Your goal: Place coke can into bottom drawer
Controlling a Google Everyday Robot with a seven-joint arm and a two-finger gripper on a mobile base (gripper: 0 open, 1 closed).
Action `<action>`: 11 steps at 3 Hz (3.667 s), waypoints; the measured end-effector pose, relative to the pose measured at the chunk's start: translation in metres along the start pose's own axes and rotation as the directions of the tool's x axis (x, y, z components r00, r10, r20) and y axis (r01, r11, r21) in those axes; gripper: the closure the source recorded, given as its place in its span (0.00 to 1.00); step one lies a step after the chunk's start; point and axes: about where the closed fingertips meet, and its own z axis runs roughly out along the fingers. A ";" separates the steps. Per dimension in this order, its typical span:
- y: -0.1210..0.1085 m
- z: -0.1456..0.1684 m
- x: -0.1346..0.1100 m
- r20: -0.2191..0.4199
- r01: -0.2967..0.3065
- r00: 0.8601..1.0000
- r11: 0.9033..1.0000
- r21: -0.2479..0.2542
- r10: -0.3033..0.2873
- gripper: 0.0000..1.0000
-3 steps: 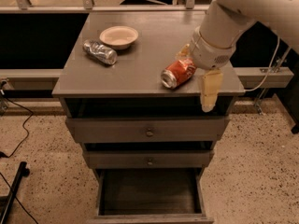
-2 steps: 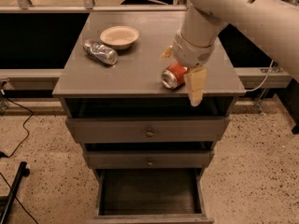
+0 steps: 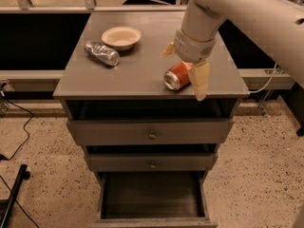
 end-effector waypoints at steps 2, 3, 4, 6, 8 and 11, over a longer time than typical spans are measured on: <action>-0.045 0.020 0.042 0.012 0.210 0.978 0.976 -0.063 -0.209 0.06; -0.050 0.037 0.055 0.023 0.251 0.968 0.965 -0.082 -0.250 0.24; -0.046 0.036 0.054 0.051 0.281 0.959 0.958 -0.061 -0.278 0.55; -0.013 -0.005 0.027 0.058 0.232 0.972 0.971 -0.048 -0.229 0.99; 0.046 -0.061 0.008 -0.101 -0.071 0.991 0.986 0.148 0.087 1.00; 0.125 0.020 -0.016 0.140 -0.359 0.930 0.921 0.151 0.340 1.00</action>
Offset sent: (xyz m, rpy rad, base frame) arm 0.0928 -0.0252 -0.0176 -0.0946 0.0743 0.3190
